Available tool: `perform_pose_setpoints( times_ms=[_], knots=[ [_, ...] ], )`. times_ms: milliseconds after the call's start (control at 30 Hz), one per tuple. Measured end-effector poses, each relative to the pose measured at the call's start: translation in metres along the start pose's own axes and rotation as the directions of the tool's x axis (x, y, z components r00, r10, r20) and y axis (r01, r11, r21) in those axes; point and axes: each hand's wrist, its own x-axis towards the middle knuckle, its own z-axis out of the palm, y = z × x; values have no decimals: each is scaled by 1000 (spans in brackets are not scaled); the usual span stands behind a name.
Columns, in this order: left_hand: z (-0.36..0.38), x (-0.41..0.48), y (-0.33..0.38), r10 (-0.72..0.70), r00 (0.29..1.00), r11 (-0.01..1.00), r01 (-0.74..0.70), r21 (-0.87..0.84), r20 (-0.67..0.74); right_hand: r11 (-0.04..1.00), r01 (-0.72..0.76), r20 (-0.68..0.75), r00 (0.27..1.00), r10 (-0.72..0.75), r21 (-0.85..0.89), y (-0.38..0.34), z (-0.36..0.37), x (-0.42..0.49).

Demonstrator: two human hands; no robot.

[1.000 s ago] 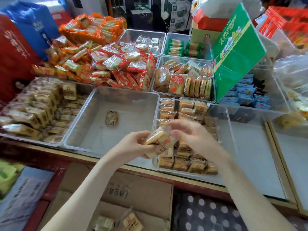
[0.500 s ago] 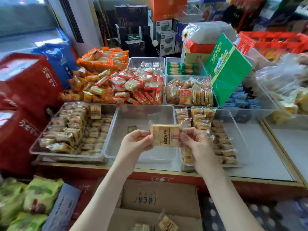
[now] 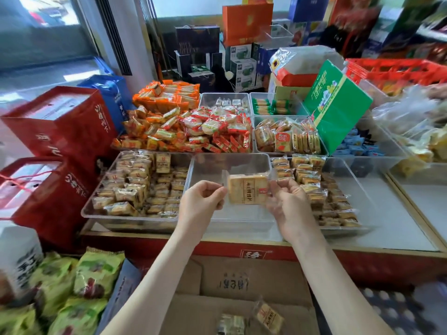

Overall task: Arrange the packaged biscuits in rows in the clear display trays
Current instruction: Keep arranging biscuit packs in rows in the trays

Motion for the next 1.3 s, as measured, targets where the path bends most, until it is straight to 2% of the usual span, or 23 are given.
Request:
perform_pose_setpoints(
  times_ms=[33, 100, 133, 200, 300, 367, 467, 533, 600, 667, 767, 833, 867, 900, 933, 967, 1000, 1067, 1100, 1133, 1200, 1233, 1300],
  knots=[
    [2, -4, 3, 53, 998, 994, -49, 95, -39, 997, 41, -45, 998, -44, -64, 0, 2, -2],
    [10, -11, 9, 127, 992, 981, -129, 147, 23, 938, 174, -103, 971, -213, -299, 0, 7, -8],
    [16, -15, 11, 128, 986, 985, -139, 98, 107, 881, 246, -74, 951, -300, -405, 1, 10, -14],
    [32, -22, 11, 71, 967, 993, -45, -113, 243, 783, 380, 131, 922, -365, -492, 5, 16, -25],
    [40, -19, 4, -34, 977, 907, 119, -405, 213, 736, 500, 427, 849, -312, -457, 9, 9, -35],
    [41, -14, 0, -41, 972, 840, 159, -519, 231, 733, 520, 441, 835, -329, -438, 1, -1, -32],
    [46, -11, -2, -48, 942, 760, 250, -600, 332, 711, 490, 260, 871, -416, -504, -10, -21, -15],
    [54, -10, -3, -54, 914, 706, 320, -632, 402, 765, 385, 186, 922, -339, -515, -17, -34, 0],
    [63, -6, -5, -55, 890, 688, 362, -629, 452, 898, 229, 162, 970, -179, -377, -22, -48, 13],
    [74, -2, -6, -66, 871, 677, 397, -620, 486, 969, 126, 174, 981, -90, -214, -27, -61, 23],
    [97, 4, -8, -83, 847, 671, 437, -599, 525, 993, 64, 193, 980, -44, -101, -34, -84, 36],
    [115, 9, -10, -103, 840, 674, 453, -584, 532, 982, 94, 145, 987, -70, -165, -34, -100, 47],
    [127, 11, -11, -128, 842, 684, 458, -568, 524, 922, 178, 81, 984, -159, -345, -32, -109, 52],
    [140, 14, -12, -156, 848, 705, 455, -545, 506, 758, 283, 43, 946, -320, -588, -31, -119, 57],
    [155, 17, -12, -188, 856, 721, 453, -524, 482, 519, 373, 94, 869, -486, -769, -31, -128, 61],
    [171, 20, -12, -212, 867, 743, 443, -502, 451, 314, 451, 222, 800, -558, -835, -31, -138, 66],
    [188, 23, -10, -231, 872, 763, 438, -476, 432, 197, 490, 346, 798, -494, -849, -31, -147, 72],
    [223, 29, -8, -259, 868, 808, 435, -398, 424, 71, 485, 450, 849, -276, -871, -24, -166, 83],
    [239, 34, -7, -262, 861, 824, 435, -363, 437, 15, 465, 448, 859, -249, -885, -21, -177, 91],
    [253, 38, -5, -268, 850, 831, 442, -338, 454, -13, 453, 437, 850, -295, -891, -20, -188, 101],
    [279, 49, -4, -266, 831, 843, 446, -301, 488, 34, 439, 386, 822, -418, -898, -24, -212, 126],
    [289, 56, -4, -261, 820, 845, 449, -290, 508, 104, 433, 349, 827, -441, -895, -30, -222, 140],
    [306, 69, -5, -260, 797, 852, 455, -259, 544, 351, 357, 216, 899, -382, -866, -44, -240, 167]
  ],
)
